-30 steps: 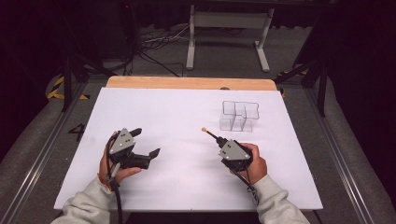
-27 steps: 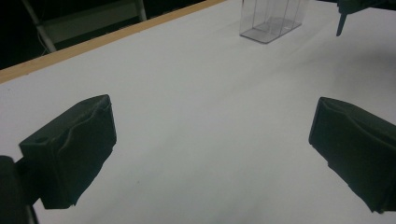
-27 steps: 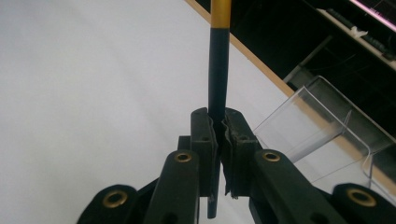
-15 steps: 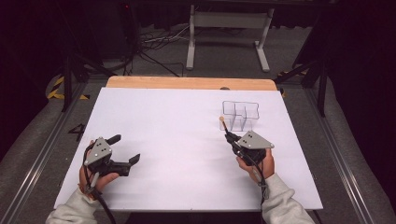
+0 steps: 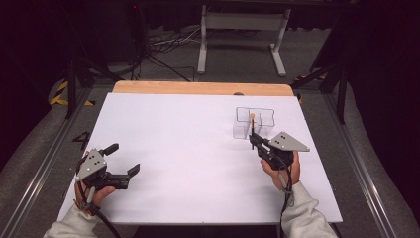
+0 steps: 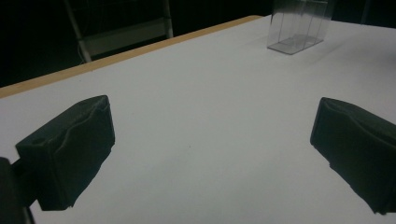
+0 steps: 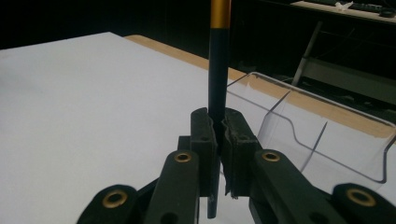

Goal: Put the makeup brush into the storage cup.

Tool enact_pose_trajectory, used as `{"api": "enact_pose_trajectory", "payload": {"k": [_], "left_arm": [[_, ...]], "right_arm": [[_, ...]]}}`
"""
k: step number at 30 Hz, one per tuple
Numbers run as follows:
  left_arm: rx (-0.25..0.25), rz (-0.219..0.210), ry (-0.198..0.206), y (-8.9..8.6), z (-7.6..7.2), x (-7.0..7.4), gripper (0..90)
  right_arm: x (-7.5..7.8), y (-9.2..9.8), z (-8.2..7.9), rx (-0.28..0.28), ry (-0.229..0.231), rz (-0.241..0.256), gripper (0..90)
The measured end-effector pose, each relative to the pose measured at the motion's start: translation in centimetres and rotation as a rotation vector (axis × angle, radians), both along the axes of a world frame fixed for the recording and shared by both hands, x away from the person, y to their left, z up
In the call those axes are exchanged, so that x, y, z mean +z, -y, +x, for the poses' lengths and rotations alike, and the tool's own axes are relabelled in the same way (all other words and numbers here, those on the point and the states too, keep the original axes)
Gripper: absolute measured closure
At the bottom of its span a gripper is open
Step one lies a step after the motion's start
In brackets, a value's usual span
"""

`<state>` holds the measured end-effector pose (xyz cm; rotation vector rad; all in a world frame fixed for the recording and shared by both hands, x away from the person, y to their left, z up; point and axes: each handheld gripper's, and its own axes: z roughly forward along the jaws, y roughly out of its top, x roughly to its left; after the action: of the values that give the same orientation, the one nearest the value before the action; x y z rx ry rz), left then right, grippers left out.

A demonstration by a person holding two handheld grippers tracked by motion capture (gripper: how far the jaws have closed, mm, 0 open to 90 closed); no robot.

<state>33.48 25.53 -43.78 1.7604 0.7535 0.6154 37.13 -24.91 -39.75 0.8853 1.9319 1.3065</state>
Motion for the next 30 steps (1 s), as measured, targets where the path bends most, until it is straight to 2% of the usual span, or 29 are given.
{"api": "enact_pose_trajectory", "payload": {"k": [1, 4, 8, 12, 14, 20, 24, 26, 28, 30], "left_arm": [[-0.017, -0.001, -0.010, 0.0, 0.1, 0.0, 0.8], [-0.021, 0.009, -0.019, 0.0, 0.3, -0.1, 0.5], [-0.009, 0.000, -0.021, -0.1, 0.4, -0.2, 0.1], [0.010, -0.003, -0.018, -0.2, 0.4, -0.2, 0.4], [0.010, -0.006, -0.019, -0.2, 0.5, -0.3, 0.4], [0.009, 0.016, -0.003, 0.1, 0.2, -0.1, 1.2], [0.014, 0.017, -0.005, 0.0, 0.3, -0.2, 0.9], [0.014, 0.016, -0.004, 0.0, 0.3, -0.2, 0.8], [0.015, 0.018, -0.007, 0.0, 0.3, -0.2, 0.6], [0.016, 0.019, -0.004, 0.0, 0.4, -0.2, 0.6]], "right_arm": [[0.3, 0.1, 0.1, -0.007, 0.006, 0.016, 84.6], [1.0, 0.4, 0.6, -0.014, 0.018, 0.054, 84.6], [1.4, 0.6, 1.1, -0.031, 0.028, 0.065, 84.5], [2.3, 1.4, 2.0, -0.057, 0.041, 0.125, 84.5], [2.7, 1.6, 2.4, -0.063, 0.043, 0.140, 84.5], [3.9, 1.7, 3.8, -0.079, 0.069, 0.143, 84.5], [4.3, 1.8, 4.8, -0.091, 0.067, 0.148, 84.5], [4.6, 1.7, 5.3, -0.110, 0.082, 0.120, 84.5], [5.0, 1.8, 5.7, -0.109, 0.081, 0.145, 84.4], [5.3, 1.9, 6.1, -0.120, 0.087, 0.139, 84.5]]}}
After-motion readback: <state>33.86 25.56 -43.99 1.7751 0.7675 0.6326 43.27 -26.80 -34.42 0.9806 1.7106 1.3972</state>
